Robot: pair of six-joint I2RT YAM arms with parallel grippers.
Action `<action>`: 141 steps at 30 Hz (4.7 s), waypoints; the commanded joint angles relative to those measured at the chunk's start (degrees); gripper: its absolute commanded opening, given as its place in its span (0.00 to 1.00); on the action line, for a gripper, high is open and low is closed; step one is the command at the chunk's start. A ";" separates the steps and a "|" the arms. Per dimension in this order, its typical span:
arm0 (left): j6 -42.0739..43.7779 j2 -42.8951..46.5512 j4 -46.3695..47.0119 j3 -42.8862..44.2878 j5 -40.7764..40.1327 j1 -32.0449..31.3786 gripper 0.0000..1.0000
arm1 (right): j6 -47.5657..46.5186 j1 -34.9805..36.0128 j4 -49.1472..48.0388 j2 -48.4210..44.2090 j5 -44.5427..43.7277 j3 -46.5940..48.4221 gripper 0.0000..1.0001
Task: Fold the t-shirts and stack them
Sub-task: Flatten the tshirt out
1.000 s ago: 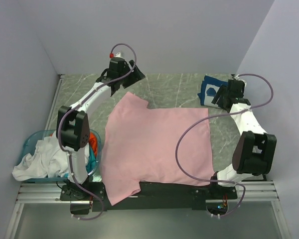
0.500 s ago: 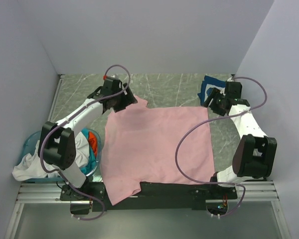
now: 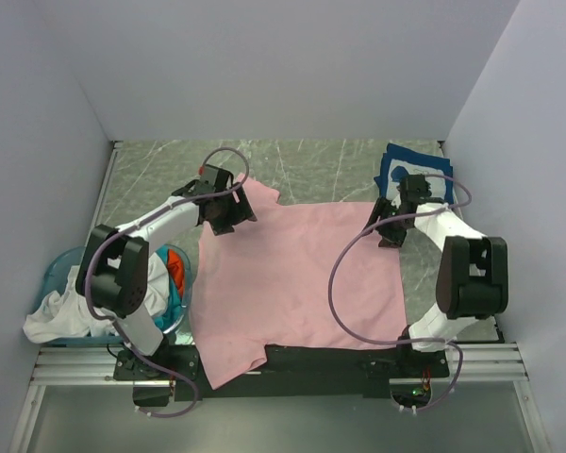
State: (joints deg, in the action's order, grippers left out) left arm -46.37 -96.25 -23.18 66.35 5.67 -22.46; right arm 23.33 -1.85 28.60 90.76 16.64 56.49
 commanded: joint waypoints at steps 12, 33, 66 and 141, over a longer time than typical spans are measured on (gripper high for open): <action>4.00 -7.19 5.08 -1.49 -2.25 -0.04 0.78 | 1.54 0.71 4.79 10.31 -6.88 7.75 0.68; 12.79 -30.57 -2.74 28.47 0.30 0.40 0.76 | 0.40 0.35 15.08 25.16 -14.44 30.50 0.69; 12.09 -17.31 -1.43 25.25 1.09 1.72 0.79 | -1.01 6.68 12.62 12.78 -1.71 21.93 0.68; 17.10 -21.91 6.13 36.49 -11.98 0.49 0.79 | -0.48 -0.09 17.54 26.23 -9.44 36.67 0.69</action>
State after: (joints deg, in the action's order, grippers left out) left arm -29.41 -128.55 -21.74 103.28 -1.23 -21.58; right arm 23.83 -1.87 45.91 119.28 6.24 90.67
